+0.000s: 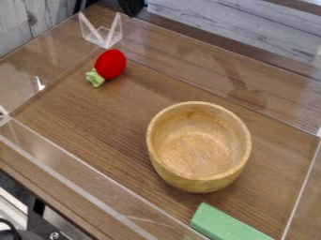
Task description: Move the red object to the left side of the table
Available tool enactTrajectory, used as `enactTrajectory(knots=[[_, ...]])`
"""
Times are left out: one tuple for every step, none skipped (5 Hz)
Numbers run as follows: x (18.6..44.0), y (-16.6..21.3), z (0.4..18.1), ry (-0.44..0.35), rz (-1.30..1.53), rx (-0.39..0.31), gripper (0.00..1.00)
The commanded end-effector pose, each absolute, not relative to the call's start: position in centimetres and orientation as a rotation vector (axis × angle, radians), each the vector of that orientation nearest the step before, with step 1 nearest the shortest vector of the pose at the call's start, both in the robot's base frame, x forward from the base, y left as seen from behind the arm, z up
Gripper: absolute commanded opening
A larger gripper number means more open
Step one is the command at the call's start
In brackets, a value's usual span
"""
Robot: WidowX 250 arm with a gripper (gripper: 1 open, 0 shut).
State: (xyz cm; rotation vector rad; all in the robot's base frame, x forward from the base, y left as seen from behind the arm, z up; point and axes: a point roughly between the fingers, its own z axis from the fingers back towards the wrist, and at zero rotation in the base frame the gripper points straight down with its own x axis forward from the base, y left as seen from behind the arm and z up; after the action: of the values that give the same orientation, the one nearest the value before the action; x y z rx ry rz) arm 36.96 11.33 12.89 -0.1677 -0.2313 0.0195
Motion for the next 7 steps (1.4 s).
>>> enactTrajectory(knots=[[37.2, 9.2, 13.6, -0.27, -0.011, -0.169, 1.0], [37.0, 7.4, 12.4, -0.252, -0.039, -0.181, 1.0], [36.9, 6.1, 11.8, -0.235, -0.052, -0.172, 1.0], [36.7, 5.0, 11.9, -0.233, -0.059, -0.14, 1.0], [36.6, 4.2, 12.5, -0.242, -0.044, -0.093, 1.0], [36.7, 4.1, 13.1, -0.255, -0.019, -0.055, 1.0], [36.8, 4.3, 13.3, -0.262, 0.005, -0.029, 1.0]])
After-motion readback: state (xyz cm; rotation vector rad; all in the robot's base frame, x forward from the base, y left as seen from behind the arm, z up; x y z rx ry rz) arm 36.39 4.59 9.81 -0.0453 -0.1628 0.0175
